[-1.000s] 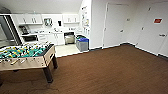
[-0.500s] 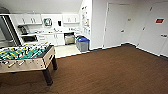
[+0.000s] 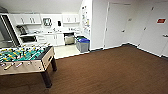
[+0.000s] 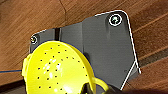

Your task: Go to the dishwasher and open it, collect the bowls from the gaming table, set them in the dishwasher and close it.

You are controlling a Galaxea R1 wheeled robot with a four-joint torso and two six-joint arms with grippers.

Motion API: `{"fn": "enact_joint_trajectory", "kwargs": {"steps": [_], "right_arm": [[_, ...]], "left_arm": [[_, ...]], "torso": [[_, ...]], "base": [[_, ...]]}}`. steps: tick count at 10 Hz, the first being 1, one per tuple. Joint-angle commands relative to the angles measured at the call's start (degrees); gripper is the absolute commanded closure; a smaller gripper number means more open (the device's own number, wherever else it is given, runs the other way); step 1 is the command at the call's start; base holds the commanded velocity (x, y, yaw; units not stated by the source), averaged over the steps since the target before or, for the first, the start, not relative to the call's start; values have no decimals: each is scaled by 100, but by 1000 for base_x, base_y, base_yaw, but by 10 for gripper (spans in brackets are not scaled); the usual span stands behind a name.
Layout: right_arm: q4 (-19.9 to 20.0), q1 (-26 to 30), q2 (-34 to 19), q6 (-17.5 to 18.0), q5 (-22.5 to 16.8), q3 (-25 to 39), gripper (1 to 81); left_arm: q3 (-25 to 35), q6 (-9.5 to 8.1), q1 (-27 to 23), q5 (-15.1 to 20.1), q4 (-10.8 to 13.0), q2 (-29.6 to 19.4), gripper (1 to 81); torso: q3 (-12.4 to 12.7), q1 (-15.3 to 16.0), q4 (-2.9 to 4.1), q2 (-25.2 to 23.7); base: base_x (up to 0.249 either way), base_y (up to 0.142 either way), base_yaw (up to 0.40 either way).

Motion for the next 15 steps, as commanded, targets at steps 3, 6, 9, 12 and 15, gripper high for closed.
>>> {"fn": "enact_joint_trajectory", "kwargs": {"steps": [3,6,9,12,15], "right_arm": [[-79,263,-83,-23,-196,19,811],[-79,272,-91,-14,-196,19,811],[-70,272,-91,-23,-196,19,811],[-70,272,-100,-14,-188,19,811],[-70,281,-91,-14,-196,19,811]], "left_arm": [[74,27,-261,97,49,-126,811],[74,27,-261,97,49,-117,811],[74,27,-261,97,49,-117,811],[74,27,-270,97,40,-126,811],[74,27,-262,97,40,-134,811]], "torso": [[0,0,0,0],[-2,2,0,0],[-2,0,0,0],[0,0,0,0],[-2,2,0,0]], "base": [[133,0,0],[133,0,0],[133,0,0],[133,0,0],[132,43,0]]}}
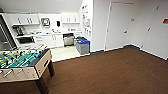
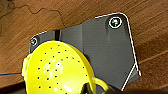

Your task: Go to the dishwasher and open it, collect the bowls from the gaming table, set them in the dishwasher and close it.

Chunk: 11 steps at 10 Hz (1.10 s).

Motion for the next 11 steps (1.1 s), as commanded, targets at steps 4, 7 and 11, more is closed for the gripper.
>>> {"fn": "enact_joint_trajectory", "kwargs": {"steps": [4,7,11], "right_arm": [[-70,244,-89,-14,-196,19,811],[-70,244,-89,-15,-196,19,811],[-70,244,-80,-23,-196,19,811]], "left_arm": [[74,27,-266,113,40,-128,811],[74,27,-266,113,49,-137,811],[74,27,-266,113,40,-137,811]], "torso": [[-2,2,0,0],[0,0,0,0],[0,-1,0,-2]], "base": [[124,82,0],[123,56,0],[134,0,0]]}}
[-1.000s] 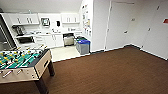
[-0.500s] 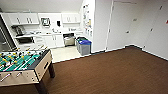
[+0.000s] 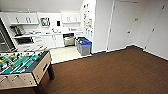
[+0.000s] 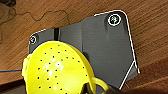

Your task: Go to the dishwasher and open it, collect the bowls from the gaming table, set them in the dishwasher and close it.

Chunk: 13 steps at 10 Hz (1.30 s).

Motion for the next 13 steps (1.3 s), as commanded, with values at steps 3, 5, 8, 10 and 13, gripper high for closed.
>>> {"fn": "enact_joint_trajectory", "kwargs": {"steps": [3,5,8,10,13], "right_arm": [[-70,267,-76,-14,-183,28,811],[-70,258,-67,-14,-191,28,811],[-70,258,-76,-14,-183,28,811],[-70,258,-76,-14,-183,28,811],[-70,267,-76,-14,-191,28,811]], "left_arm": [[74,29,-270,113,49,-143,811],[74,29,-270,113,40,-143,811],[74,29,-270,113,40,-143,811],[74,29,-278,113,40,-143,811],[74,29,-270,113,31,-143,811]], "torso": [[0,0,0,0],[0,0,0,0],[0,0,0,0],[0,2,0,0],[0,2,0,0]], "base": [[136,0,0],[136,0,0],[136,0,0],[136,0,0],[136,0,0]]}}
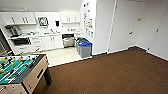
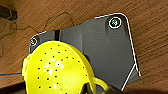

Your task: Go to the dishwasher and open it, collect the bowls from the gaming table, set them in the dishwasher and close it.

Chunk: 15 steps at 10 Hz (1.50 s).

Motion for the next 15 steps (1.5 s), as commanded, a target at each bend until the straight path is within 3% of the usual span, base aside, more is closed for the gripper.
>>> {"fn": "enact_joint_trajectory", "kwargs": {"steps": [1,15], "right_arm": [[-70,240,-78,-14,-196,28,811],[-70,231,-78,-14,-196,10,811]], "left_arm": [[74,27,-258,113,31,-138,811],[74,27,-240,77,5,-165,811]], "torso": [[0,0,0,0],[0,2,0,0]], "base": [[136,0,0],[137,0,0]]}}
